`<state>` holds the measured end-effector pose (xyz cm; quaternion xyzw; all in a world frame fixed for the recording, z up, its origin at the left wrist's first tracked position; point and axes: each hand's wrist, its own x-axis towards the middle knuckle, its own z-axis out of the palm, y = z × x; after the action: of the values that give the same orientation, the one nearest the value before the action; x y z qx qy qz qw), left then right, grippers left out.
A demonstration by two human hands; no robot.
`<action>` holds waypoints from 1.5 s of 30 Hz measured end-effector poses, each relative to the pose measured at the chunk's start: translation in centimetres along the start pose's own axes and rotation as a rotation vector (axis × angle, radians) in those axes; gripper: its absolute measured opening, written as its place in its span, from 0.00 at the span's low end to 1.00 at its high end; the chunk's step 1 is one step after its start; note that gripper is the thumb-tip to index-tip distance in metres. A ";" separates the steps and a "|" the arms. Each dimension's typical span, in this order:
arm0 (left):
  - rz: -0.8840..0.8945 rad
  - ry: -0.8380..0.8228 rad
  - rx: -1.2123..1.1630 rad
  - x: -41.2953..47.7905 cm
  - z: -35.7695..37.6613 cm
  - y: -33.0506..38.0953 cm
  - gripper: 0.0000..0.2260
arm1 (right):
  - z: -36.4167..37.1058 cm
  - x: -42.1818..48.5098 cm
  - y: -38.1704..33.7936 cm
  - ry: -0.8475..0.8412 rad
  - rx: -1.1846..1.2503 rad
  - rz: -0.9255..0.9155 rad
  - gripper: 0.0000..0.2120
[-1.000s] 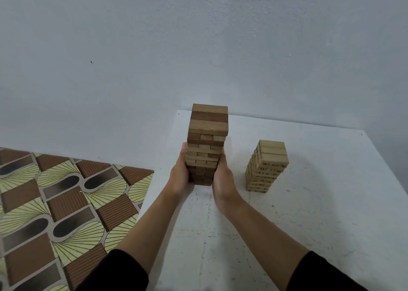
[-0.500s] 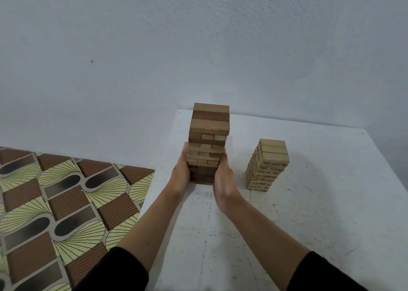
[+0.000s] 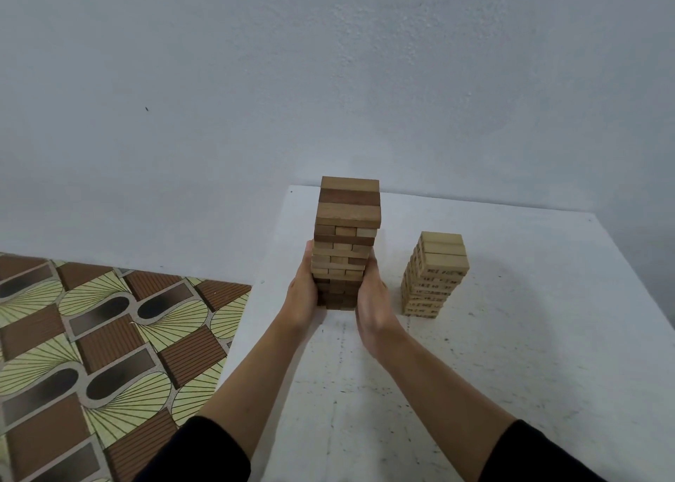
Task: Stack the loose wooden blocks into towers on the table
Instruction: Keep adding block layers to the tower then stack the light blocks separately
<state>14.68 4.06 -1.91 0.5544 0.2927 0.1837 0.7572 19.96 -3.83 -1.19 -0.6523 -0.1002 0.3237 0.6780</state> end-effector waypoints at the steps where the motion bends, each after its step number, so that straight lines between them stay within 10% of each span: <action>1: -0.001 -0.002 0.003 0.0 0.1 -0.1 0.27 | 0.0 -0.1 -0.1 -0.002 0.000 0.001 0.20; 45: 0.211 0.084 0.190 -1.5 1.4 2.3 0.29 | -2.7 -1.7 -1.5 0.006 -0.019 -0.061 0.27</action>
<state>14.58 2.90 0.89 0.6429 0.2804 0.2567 0.6649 20.59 -6.91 0.40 -0.6563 -0.1210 0.2998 0.6817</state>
